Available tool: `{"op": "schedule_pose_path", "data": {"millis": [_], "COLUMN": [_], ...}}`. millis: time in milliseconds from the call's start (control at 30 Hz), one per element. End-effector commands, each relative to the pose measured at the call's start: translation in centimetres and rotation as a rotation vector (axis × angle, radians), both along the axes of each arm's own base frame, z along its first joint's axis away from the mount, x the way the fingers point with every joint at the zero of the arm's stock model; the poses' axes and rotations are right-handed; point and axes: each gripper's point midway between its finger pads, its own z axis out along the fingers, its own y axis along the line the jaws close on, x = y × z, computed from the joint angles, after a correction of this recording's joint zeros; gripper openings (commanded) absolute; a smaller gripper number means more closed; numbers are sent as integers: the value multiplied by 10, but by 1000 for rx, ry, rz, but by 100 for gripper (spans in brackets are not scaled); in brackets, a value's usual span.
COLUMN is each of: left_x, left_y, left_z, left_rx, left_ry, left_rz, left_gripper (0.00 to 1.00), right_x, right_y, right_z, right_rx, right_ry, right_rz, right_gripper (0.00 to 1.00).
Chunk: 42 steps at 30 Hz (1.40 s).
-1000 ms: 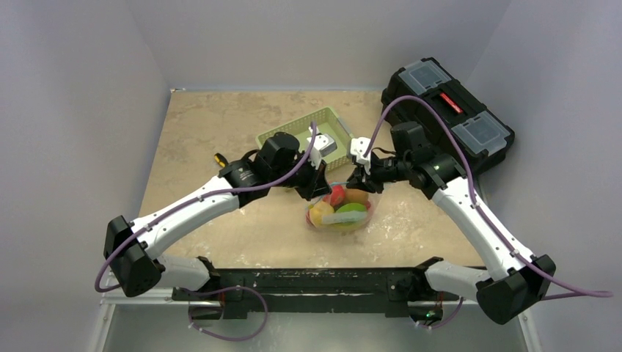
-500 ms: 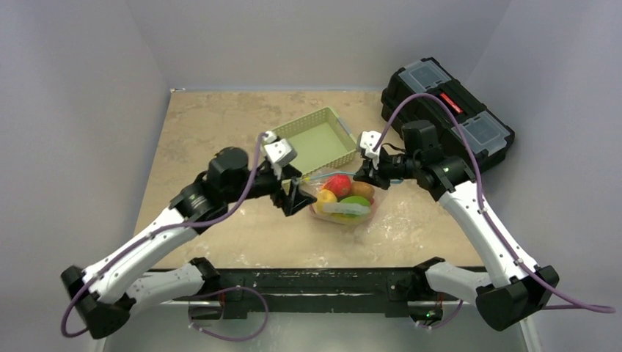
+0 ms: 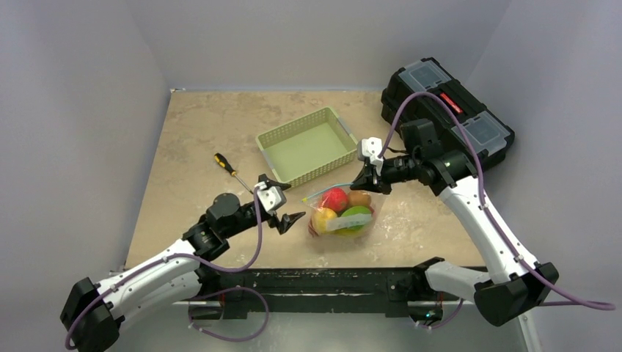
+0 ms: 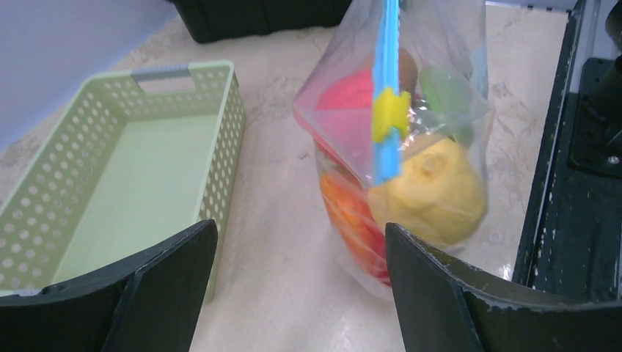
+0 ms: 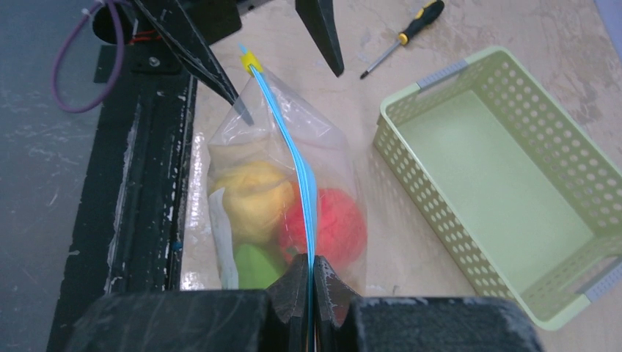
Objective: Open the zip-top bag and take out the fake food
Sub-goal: Adjust the zipper food storage bag at the center of the board.
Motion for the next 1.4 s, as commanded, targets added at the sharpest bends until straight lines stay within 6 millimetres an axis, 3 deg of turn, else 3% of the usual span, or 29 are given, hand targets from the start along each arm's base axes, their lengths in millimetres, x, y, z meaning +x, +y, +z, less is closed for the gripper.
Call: {"op": "schedule_pose_path", "data": {"millis": [0,133,367,500,700,800,967,1233,1367], "left_x": [-6,-24,-40,-35,-26,-21,-24,-29,-27], "left_y": [-15,-23,-25,-30,-27,-25,-23,-25,-28], "left_z": [70,82,75,69,67,64,69,78,82], "left_rx": [-233,-309,-393,-369,-350,-342,-351,-289,-255], "left_ry": [-195,-209,-160,-115,-108,-99,-93,-40,-14], "left_rz": [-79,-182,-252,-244,-194,-158,-159,-190,-191], "left_gripper": [83,83,81,57,50,25,0,0,0], "right_x": [-10,-7,-4,-2,-3,-3,-2,0,-6], "right_y": [13,18,19,19,18,17,16,9,13], "right_z": [38,40,39,38,37,36,30,6,2], "right_rx": [101,117,123,121,125,125,119,40,22], "right_ry": [-43,-2,10,10,7,8,21,41,66], "right_rz": [115,119,98,91,85,78,63,48,94], "right_gripper": [0,0,0,0,0,0,0,0,29]}}
